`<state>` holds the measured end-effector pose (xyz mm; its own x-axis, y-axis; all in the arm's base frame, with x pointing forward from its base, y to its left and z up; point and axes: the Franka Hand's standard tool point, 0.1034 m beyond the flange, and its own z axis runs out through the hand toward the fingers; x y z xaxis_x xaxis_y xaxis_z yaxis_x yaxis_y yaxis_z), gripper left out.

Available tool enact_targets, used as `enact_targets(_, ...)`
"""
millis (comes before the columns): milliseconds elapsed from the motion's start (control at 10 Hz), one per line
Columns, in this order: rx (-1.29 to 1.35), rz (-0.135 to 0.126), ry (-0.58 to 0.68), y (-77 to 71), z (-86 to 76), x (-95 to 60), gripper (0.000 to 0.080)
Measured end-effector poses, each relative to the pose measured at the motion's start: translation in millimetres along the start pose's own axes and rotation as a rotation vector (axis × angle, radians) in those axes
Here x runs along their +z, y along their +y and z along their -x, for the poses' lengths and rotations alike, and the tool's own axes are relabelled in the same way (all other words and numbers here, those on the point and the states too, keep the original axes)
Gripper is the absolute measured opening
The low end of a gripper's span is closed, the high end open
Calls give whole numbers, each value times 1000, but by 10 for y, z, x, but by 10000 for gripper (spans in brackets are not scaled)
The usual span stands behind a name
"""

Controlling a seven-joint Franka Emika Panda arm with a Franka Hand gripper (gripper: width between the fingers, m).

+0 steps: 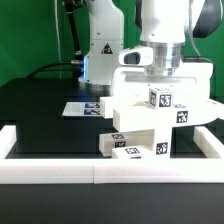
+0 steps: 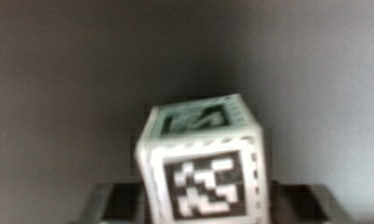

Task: Assemble chair

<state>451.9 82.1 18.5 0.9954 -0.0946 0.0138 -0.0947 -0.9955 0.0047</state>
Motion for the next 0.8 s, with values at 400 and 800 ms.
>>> enact_targets(400,1,0,0,5,-2,0,287)
enact_targets(800,9,0,3,37,-22,-20,288)
